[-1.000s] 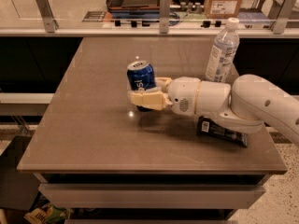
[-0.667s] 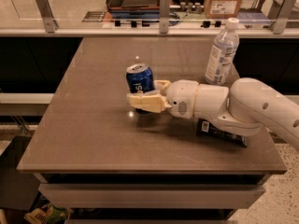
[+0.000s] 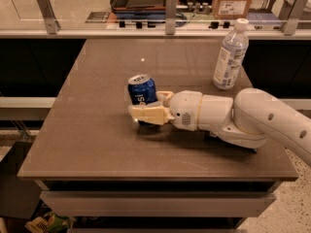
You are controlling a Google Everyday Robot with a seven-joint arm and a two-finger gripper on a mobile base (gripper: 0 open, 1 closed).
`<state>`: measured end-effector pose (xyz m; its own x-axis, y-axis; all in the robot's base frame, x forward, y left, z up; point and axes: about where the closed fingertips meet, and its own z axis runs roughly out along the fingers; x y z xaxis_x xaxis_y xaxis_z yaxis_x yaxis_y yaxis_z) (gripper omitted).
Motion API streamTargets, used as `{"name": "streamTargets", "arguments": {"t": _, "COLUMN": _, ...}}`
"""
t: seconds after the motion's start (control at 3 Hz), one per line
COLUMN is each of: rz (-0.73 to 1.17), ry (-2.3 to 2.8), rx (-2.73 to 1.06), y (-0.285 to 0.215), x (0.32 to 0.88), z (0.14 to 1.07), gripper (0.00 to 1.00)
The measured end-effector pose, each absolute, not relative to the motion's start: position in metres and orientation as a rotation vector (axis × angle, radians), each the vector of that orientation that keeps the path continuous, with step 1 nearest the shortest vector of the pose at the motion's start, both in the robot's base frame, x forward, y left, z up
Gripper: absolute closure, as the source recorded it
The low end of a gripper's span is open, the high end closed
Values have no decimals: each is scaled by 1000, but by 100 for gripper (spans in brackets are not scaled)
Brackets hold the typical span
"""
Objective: Place pepsi can upright
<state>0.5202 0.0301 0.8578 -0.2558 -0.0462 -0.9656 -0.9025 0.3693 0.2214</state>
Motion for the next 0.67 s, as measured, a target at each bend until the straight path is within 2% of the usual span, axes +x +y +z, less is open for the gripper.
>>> {"name": "streamTargets", "arguments": {"t": 0.67, "rz": 1079, "ry": 1628, "rx": -841, "y": 32, "x": 511, "z": 846, "gripper": 100}}
